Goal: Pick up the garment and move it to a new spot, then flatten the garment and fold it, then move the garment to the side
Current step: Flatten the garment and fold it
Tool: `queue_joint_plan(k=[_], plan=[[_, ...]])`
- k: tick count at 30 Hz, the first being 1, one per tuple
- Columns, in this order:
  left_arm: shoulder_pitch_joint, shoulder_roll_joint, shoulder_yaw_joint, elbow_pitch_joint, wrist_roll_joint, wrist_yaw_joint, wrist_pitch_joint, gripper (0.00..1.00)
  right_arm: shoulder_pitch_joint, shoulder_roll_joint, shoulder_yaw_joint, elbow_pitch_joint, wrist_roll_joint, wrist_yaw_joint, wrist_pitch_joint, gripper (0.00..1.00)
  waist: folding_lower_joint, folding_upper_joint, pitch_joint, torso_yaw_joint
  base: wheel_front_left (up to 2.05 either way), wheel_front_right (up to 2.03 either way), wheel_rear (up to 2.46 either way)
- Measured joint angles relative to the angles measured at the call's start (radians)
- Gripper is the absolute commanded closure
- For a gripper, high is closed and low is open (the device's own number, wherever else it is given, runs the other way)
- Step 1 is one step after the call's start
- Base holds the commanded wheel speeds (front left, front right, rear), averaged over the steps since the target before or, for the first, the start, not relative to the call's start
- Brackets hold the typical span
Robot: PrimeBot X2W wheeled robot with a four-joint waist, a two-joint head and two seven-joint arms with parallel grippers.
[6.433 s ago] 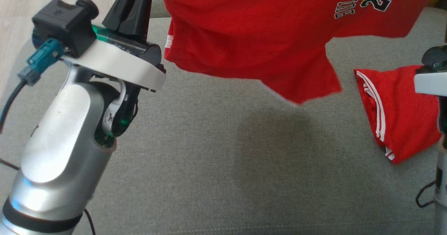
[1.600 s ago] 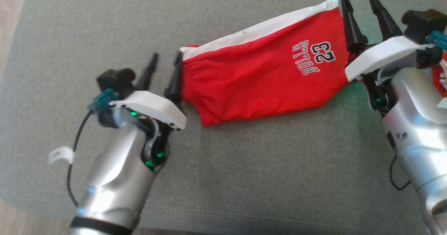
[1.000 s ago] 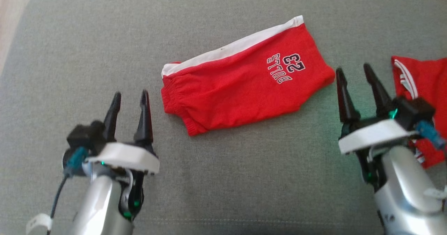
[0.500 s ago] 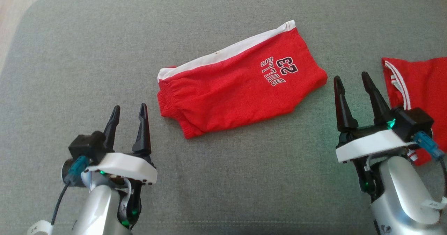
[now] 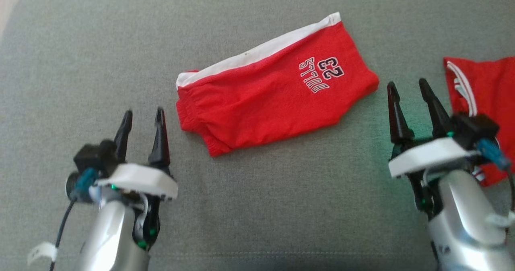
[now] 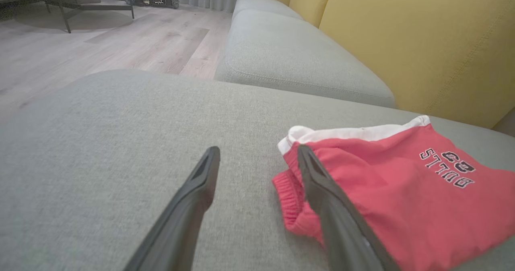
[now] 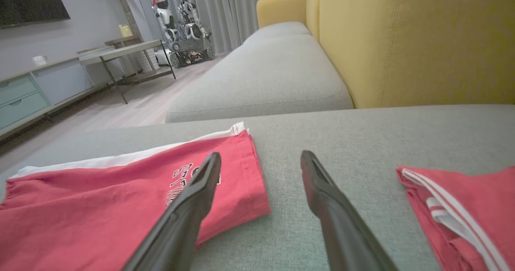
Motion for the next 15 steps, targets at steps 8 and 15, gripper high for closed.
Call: queue_joint_plan(k=[8, 15], plan=[[-0.098, -0.007, -0.026, 0.003, 0.0, -0.014, 0.0, 0.0, -0.219, -0.001, 0.024, 0.295, 0.002, 0.0, 0.01, 0.0, 0.0, 0.0, 0.064, 0.026, 0.0, 0.0, 0.0], [-0.112, -0.01, -0.031, 0.023, 0.008, -0.017, -0.001, 0.0, -0.33, 0.022, 0.059, 0.516, 0.012, 0.0, 0.045, 0.0, 0.0, 0.0, 0.093, 0.038, 0.0, 0.0, 0.0]])
